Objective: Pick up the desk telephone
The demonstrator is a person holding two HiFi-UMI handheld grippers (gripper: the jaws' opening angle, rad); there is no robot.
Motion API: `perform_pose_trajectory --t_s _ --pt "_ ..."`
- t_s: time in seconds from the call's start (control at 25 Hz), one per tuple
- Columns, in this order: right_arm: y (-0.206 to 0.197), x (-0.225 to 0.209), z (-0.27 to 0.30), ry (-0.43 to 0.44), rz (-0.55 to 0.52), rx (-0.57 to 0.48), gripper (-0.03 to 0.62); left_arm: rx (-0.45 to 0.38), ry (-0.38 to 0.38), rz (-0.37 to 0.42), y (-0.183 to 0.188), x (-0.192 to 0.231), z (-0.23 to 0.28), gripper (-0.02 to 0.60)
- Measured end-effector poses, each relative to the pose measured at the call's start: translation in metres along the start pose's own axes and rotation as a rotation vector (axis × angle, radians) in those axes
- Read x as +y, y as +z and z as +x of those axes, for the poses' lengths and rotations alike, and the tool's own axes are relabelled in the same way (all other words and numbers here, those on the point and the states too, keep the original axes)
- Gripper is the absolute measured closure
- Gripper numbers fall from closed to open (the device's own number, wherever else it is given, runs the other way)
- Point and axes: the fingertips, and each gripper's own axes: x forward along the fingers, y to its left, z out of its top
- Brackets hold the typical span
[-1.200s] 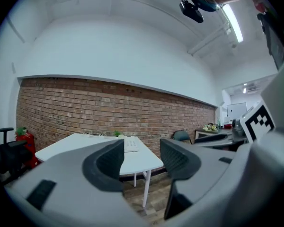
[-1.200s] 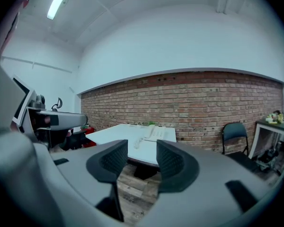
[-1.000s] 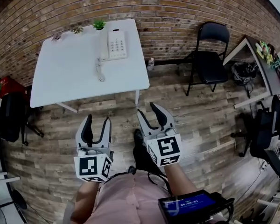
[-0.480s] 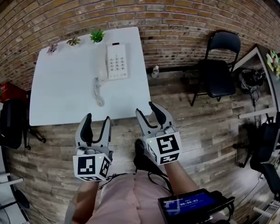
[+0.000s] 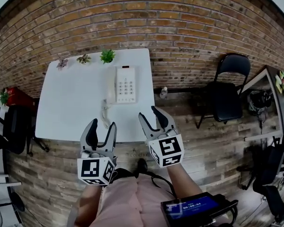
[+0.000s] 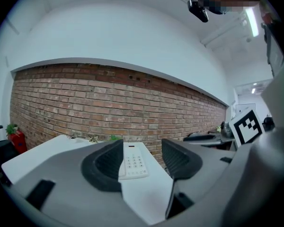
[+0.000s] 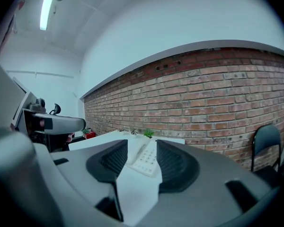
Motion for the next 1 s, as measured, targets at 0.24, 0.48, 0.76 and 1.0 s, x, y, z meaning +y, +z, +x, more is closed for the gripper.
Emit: perform_pose_trajectory --t_s 0.24,0.48,0.76,1.0 --pt "0.020 -0.008 0.020 0.005 -0.024 -0.019 0.398 -0.009 0.020 0.002 0.011 0.016 0.013 0.316" --pt "0.023 -0.022 0.042 -0.015 -0.028 -0.005 0.398 -0.003 0.023 -0.009 0.016 0.035 0.041 0.305" --pt "0.011 -0.041 0.081 -0.036 -0.017 0.063 0.393 0.059 -0.051 -0.032 0.000 0.045 0.097 0.278" --pt "-0.008 -0.058 0.121 -0.055 0.016 0.126 0.392 0.127 -0.096 -0.070 -0.016 0.063 0.148 0.253"
